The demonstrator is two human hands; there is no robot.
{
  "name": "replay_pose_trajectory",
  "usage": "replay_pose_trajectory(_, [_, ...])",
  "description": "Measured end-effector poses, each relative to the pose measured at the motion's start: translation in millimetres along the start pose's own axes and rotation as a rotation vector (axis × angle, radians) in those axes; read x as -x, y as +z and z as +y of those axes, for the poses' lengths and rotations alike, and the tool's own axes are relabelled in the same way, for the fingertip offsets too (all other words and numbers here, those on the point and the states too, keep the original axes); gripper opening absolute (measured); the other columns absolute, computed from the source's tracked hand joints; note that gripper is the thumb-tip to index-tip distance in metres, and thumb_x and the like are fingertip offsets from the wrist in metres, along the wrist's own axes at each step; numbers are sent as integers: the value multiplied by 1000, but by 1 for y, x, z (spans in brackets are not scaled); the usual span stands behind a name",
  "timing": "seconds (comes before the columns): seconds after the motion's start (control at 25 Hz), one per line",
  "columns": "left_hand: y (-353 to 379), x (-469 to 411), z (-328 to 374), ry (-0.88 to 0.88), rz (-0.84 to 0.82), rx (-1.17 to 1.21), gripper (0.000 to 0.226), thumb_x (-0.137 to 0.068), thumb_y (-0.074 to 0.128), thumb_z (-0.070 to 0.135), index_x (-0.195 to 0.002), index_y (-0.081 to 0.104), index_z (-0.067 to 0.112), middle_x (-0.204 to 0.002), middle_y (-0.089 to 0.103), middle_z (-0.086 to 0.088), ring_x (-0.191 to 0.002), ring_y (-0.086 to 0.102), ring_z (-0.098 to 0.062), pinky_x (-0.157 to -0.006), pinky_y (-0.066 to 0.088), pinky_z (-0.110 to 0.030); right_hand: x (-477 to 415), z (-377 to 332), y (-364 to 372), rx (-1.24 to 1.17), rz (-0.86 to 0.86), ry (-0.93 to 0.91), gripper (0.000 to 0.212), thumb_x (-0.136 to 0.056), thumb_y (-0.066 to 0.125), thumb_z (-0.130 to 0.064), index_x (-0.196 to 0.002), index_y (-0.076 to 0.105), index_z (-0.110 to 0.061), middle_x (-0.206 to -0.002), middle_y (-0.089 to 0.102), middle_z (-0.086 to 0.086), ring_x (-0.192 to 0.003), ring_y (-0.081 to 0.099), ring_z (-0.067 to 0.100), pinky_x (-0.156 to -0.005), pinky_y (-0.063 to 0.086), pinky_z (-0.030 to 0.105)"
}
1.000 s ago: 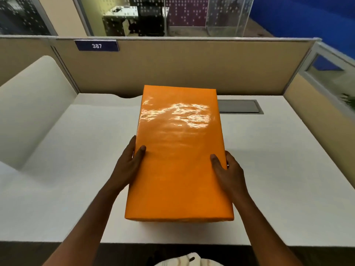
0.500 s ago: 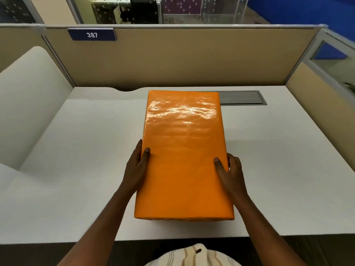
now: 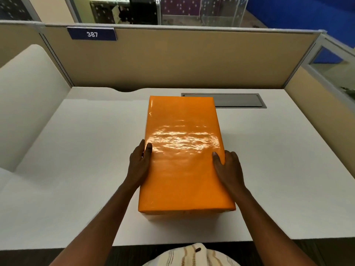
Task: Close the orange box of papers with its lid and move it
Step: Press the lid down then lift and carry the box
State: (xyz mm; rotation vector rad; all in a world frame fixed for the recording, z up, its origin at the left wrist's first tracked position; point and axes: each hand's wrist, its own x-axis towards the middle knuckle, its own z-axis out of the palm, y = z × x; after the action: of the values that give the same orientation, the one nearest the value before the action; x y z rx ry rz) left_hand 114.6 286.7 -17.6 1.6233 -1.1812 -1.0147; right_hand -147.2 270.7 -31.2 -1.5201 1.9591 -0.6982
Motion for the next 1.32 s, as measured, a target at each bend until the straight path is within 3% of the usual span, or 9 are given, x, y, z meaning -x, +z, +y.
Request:
replay_pose_trajectory(0.08, [0, -1, -4, -3, 13, 1, 43, -99, 30, 44, -136, 46, 28, -125, 58, 5, -112, 60, -20, -100, 48, -46, -1, 1, 2, 11, 4, -6, 53, -93, 42, -50, -124, 53, -10, -126, 55, 14, -110, 59, 31, -91, 48, 40])
replay_pose_trajectory(0.28, [2, -4, -12, -44, -7, -28, 58, -94, 35, 55, -145, 34, 27, -145, 49, -2, -126, 53, -25, -106, 42, -51, -4, 3, 6, 47, -10, 10, 55, -92, 41, -52, -128, 52, -11, -131, 54, 13, -115, 58, 31, -94, 49, 43])
replay_pose_trajectory(0.44, [4, -8, -14, -41, 1, -51, 62, -91, 39, 55, -147, 31, 29, -149, 45, -2, -129, 50, -26, -106, 42, -51, -6, 2, 7, 63, -16, 22, 57, -93, 40, -52, -131, 49, -11, -134, 52, 14, -117, 57, 32, -95, 49, 43])
replay_pose_trajectory(0.52, [5, -9, -13, -41, -1, -61, 58, -95, 41, 48, -147, 29, 27, -149, 45, -3, -128, 51, -27, -104, 42, -47, -5, -1, 7, 87, -33, 22, 59, -93, 38, -52, -139, 40, -15, -141, 46, 14, -123, 53, 32, -97, 47, 43])
replay_pose_trajectory(0.6, [7, -10, -11, -40, 1, -69, 56, -97, 42, 41, -148, 27, 25, -148, 45, -4, -128, 51, -28, -101, 43, -42, -4, -6, 6, 107, -67, -3, 62, -95, 35, -51, -150, 20, -26, -149, 37, 12, -129, 48, 34, -100, 44, 45])
replay_pose_trajectory(0.72, [8, -12, -9, -40, 2, -112, 59, -97, 42, 37, -150, 20, 21, -150, 42, -7, -130, 49, -31, -104, 41, -44, -6, -11, 5, 169, -150, -52, 60, -99, 28, -45, -152, 2, -34, -144, 40, 13, -124, 51, 31, -97, 45, 42])
replay_pose_trajectory(1.0, [9, -19, -17, -22, -55, -266, 73, -86, 31, 62, -151, 9, 36, -160, 23, -4, -141, 34, -34, -111, 31, -59, -11, -7, 3, 201, -193, -90, 61, -98, 24, -49, -151, -3, -36, -137, 54, 12, -121, 55, 31, -102, 43, 45])
replay_pose_trajectory(1.2, [10, -17, -16, 8, -55, -273, 62, -98, 37, 43, -152, 10, 30, -158, 27, -5, -139, 37, -32, -110, 33, -51, -11, -7, 5, 234, -175, -101, 68, -93, 24, -59, -151, -4, -35, -139, 53, 10, -121, 56, 30, -101, 45, 43])
replay_pose_trajectory(1.32, [10, -17, -14, -12, -54, -255, 66, -95, 41, 45, -151, 9, 31, -158, 28, -4, -138, 38, -32, -109, 35, -50, -11, -6, 5, 237, -167, -113, 70, -92, 26, -60, -151, -3, -35, -140, 53, 10, -121, 57, 30, -100, 46, 44])
